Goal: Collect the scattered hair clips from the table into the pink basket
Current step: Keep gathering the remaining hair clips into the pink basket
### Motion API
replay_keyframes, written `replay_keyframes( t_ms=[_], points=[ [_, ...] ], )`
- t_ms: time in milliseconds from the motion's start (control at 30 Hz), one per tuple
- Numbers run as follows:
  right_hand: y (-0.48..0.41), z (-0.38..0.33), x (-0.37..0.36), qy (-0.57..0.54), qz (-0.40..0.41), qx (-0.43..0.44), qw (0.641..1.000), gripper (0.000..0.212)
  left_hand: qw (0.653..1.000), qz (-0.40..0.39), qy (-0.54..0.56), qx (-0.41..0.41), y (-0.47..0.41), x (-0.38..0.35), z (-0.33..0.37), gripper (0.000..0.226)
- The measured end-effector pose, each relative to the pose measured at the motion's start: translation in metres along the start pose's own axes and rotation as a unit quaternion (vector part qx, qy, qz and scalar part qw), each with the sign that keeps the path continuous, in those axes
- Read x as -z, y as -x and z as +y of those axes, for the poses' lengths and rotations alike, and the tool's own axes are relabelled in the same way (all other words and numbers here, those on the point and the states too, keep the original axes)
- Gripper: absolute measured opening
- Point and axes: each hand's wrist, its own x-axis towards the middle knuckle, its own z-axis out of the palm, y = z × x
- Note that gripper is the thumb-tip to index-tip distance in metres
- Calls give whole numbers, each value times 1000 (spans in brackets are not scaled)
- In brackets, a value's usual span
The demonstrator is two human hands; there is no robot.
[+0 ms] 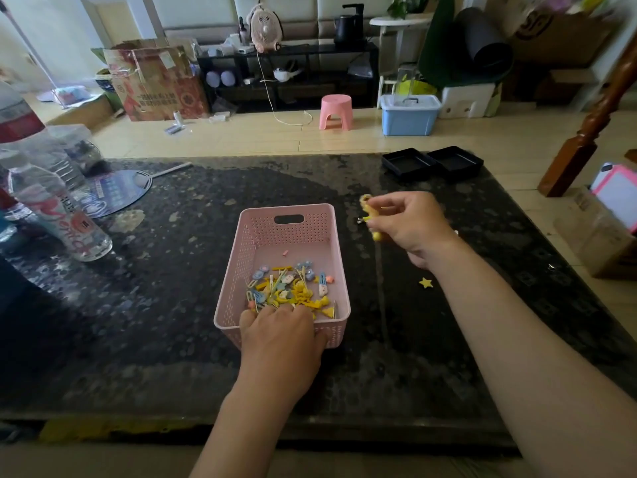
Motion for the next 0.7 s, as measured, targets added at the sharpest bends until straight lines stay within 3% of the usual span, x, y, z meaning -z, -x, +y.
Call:
replay_keyframes(
  t_ms=[133, 233, 333, 433, 500, 567, 633, 700],
  points=[
    [21, -16, -33, 12, -108, 38, 993, 35, 1000, 5, 1, -1, 1, 1, 1, 29],
    [35, -17, -48, 98, -190, 67, 974, 38, 1000, 4, 2, 2, 1, 2, 3, 26],
    [36, -18, -44, 131, -178, 97, 970, 30, 1000, 9, -7, 2, 1, 2, 3, 27],
    [25, -16, -17, 242, -90, 107, 960, 33, 1000, 8, -8, -2, 1, 1, 1, 29],
    [14, -3, 8, 394, -54, 62, 915, 44, 1000, 4, -5, -3, 1, 0, 1, 30],
    [9, 17, 27, 521, -67, -43, 850, 49, 1000, 3, -7, -3, 0, 1, 1, 30],
    [14, 37, 35, 580, -98, -134, 797, 47, 1000, 2, -5, -4, 0, 2, 1, 30],
    [21, 49, 35, 587, -105, -160, 787, 44, 1000, -2, -3, -4, 0, 2, 1, 30]
  ],
)
